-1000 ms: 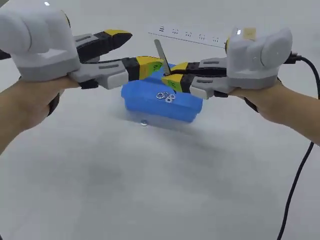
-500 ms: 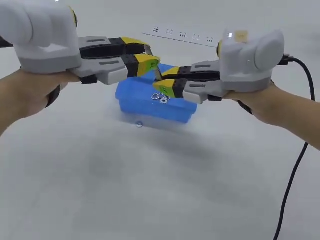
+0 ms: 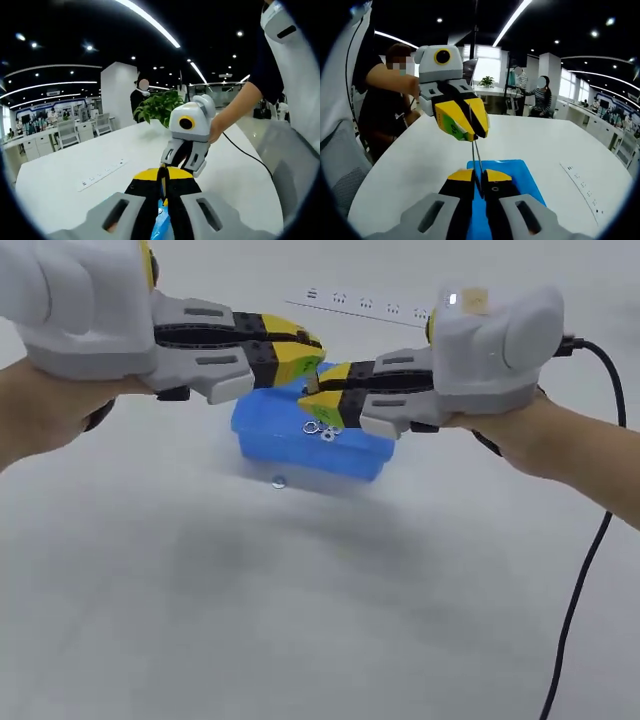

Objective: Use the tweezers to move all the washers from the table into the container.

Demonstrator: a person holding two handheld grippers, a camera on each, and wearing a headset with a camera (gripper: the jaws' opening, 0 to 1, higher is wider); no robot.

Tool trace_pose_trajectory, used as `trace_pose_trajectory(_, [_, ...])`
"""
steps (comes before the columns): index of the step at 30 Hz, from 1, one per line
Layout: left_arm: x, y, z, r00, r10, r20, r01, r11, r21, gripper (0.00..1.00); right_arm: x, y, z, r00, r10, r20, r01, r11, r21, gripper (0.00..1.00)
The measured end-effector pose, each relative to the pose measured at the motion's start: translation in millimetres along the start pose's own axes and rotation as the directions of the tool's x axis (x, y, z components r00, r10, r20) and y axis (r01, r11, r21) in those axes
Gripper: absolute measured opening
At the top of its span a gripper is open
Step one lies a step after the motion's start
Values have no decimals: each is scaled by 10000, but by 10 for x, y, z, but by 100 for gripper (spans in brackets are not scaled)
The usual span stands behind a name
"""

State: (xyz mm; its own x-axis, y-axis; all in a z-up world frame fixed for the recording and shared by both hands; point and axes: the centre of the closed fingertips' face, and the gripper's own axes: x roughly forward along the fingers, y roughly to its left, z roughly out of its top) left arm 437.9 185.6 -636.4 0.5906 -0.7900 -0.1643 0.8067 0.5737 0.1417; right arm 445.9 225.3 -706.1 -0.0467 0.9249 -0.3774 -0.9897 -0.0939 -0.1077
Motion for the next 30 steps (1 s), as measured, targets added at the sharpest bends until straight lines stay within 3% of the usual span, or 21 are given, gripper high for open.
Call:
trace_pose_trajectory(8, [35,39,-89,9984,-334,-452,390,9907,1302,4,19,-2,-34,9976,-261,-647,237,9990,-383,11])
trace_pose_trajectory(14, [59,68,-110,9979,-270,-597,344,9913,1270,4,16,10,-58,9926,-440,-1135,432,9990,-92,19])
trace_pose_trajectory(18, [104,-76,28,9976,-303,-616,383,9902,1341,4,-3,14,-44,9892,-679,-1299,638,9973,-361,26])
trace_pose_trajectory(21, [83,-52,38,9972,-191,-727,299,9881,1510,4,-4,57,-36,9883,-690,-1357,634,9970,-451,29])
trace_pose_trajectory(26, [-54,-16,52,9968,-94,-795,218,9873,1571,4,-69,82,-20,9855,-1006,-1366,972,9948,-317,33])
trace_pose_trajectory(30, [-152,-90,85,9972,-288,-690,390,9879,1503,4,-204,125,-50,9811,-1290,-1444,1267,9916,-249,36])
